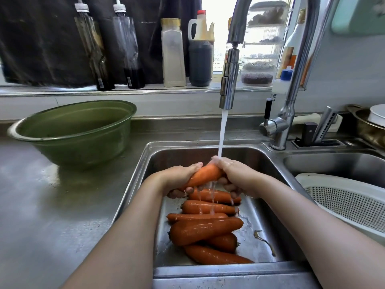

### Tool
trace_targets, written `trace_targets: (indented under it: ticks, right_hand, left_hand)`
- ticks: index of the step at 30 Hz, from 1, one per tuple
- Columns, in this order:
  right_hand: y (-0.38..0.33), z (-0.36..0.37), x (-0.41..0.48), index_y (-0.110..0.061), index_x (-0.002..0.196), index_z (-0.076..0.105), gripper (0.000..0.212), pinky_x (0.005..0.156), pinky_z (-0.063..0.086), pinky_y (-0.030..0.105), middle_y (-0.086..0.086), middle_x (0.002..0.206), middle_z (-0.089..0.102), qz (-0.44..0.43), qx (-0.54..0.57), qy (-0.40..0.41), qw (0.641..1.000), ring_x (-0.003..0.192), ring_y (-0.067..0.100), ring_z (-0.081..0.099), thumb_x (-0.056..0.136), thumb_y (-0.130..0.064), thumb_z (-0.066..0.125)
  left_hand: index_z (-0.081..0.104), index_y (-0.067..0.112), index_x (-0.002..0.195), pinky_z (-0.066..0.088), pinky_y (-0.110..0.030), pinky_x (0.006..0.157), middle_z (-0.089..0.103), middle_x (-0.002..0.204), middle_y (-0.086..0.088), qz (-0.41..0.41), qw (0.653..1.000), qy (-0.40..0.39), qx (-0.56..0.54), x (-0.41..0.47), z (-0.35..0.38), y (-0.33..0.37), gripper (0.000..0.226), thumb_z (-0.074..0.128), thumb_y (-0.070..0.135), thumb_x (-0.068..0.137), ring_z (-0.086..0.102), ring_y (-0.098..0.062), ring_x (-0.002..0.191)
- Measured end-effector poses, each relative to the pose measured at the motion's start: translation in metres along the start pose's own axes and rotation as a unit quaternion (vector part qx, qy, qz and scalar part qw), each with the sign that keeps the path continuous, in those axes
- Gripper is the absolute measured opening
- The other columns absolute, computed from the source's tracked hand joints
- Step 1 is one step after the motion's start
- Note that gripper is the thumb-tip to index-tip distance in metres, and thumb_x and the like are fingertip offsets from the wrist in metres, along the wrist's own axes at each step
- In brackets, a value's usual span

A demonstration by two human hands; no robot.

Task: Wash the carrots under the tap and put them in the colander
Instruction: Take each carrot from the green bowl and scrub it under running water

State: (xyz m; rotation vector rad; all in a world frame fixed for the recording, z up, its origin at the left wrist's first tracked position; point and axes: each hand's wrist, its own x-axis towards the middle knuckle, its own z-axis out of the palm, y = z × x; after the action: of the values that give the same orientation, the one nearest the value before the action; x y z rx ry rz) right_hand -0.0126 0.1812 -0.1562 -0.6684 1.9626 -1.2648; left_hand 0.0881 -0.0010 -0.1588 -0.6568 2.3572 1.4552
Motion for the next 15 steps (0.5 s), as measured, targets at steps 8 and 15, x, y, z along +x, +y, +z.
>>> trace_targets:
  ticks: [8,15]
  right_hand:
    - [-0.005,0.011,0.005,-0.025,0.096,0.072,0.035,0.069,0.054,0.037,0.003,0.088,0.073,-0.081,-0.067,0.210,0.972,0.081,0.024,0.068,0.099,-0.055,0.055]
    - [-0.003,-0.004,-0.001,-0.018,0.107,0.060,0.043,0.041,0.033,0.021,0.005,0.063,0.053,0.023,0.002,0.150,0.988,0.043,0.014,0.043,0.112,-0.046,0.029]
  left_hand:
    - [0.071,0.017,0.097,0.039,-0.024,0.055,0.058,0.064,0.001,0.019,0.999,-0.002,-0.034,0.010,0.008,0.005,0.075,0.030,0.080,0.096,0.043,-0.008,0.041]
    - [0.064,0.023,0.120,0.032,-0.020,0.044,0.062,0.086,-0.006,0.074,0.995,-0.032,-0.055,0.011,-0.001,-0.003,0.055,0.055,0.071,0.093,0.042,-0.009,0.047]
